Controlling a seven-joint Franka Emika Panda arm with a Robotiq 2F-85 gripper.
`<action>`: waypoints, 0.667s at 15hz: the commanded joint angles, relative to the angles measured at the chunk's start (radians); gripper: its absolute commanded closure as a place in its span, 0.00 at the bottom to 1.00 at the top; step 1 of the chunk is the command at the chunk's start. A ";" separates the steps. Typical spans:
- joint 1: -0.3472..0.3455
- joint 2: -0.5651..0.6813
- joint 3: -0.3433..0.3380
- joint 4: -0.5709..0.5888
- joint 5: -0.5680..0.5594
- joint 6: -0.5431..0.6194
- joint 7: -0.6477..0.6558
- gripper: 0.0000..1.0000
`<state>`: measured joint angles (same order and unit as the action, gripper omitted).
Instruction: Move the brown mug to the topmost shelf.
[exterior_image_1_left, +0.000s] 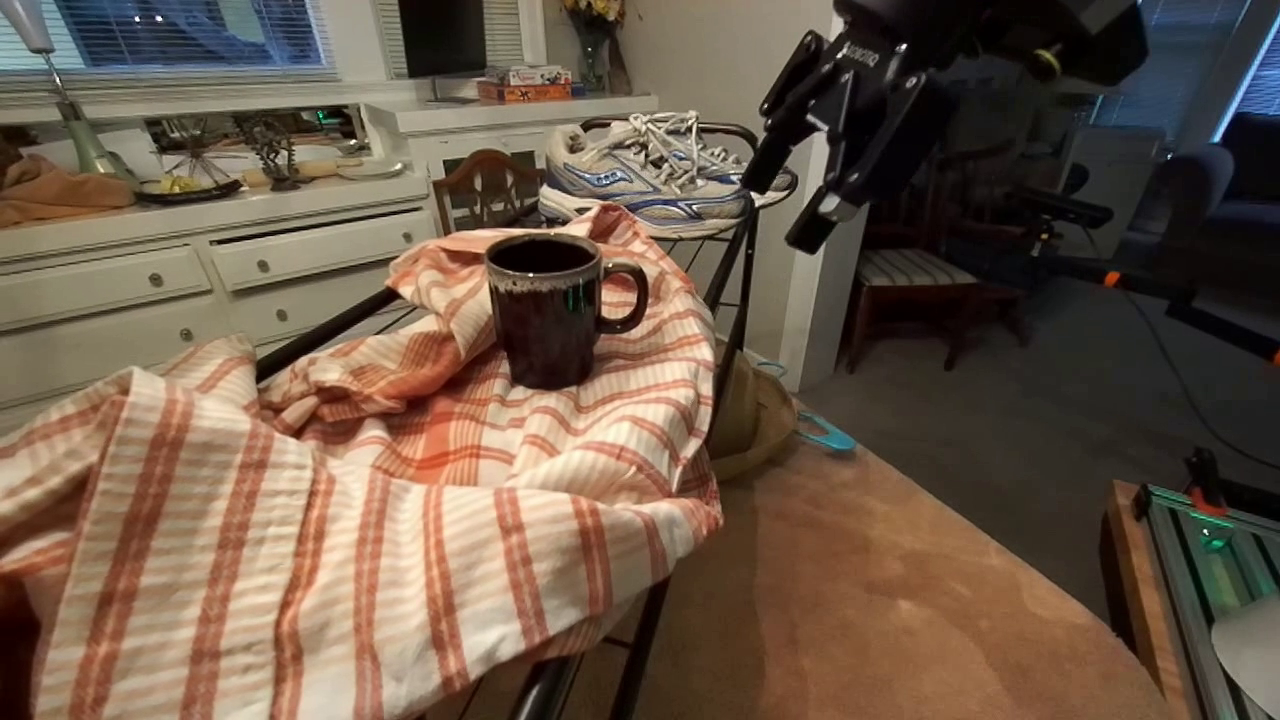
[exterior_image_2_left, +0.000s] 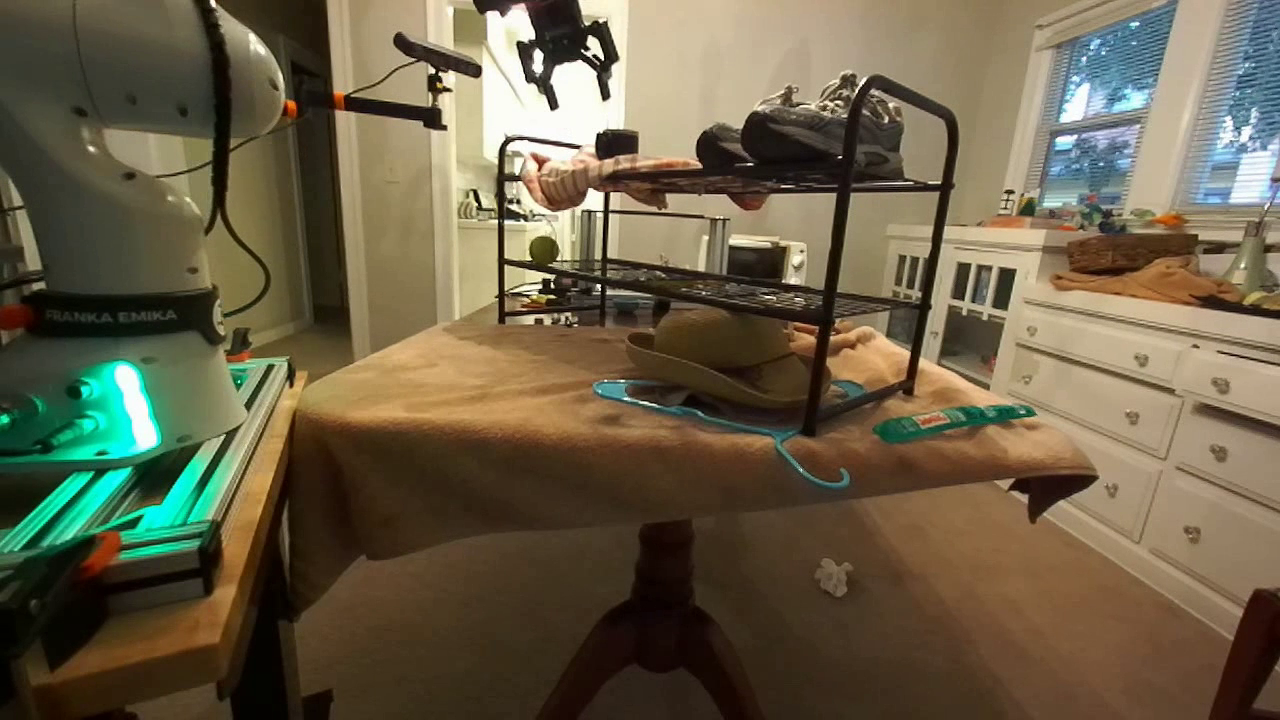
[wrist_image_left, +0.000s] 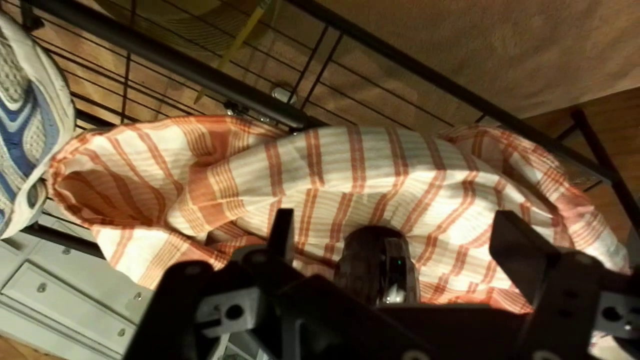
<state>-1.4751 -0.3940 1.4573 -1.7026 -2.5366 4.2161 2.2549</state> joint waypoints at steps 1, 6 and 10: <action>0.144 0.085 -0.105 -0.045 -0.001 0.011 0.040 0.00; 0.304 0.062 -0.287 -0.116 0.024 0.011 0.255 0.00; 0.486 0.148 -0.409 -0.206 0.025 0.012 0.299 0.00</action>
<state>-1.1265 -0.3098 1.1325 -1.8389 -2.5118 4.2161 2.5090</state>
